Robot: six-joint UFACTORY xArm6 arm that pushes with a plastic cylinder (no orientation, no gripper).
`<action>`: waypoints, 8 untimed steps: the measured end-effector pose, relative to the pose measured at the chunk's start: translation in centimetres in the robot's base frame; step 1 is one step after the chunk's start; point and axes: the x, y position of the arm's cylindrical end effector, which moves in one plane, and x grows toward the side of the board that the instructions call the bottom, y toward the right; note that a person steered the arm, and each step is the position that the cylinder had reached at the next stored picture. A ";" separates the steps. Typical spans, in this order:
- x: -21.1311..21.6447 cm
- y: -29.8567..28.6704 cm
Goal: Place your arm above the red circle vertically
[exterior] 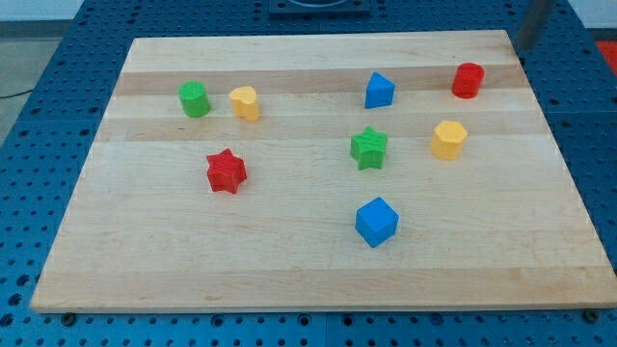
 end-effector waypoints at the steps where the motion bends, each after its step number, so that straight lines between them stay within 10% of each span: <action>1: 2.9 -10.1; 3: -4.6 1.0; 8: -4.7 -4.3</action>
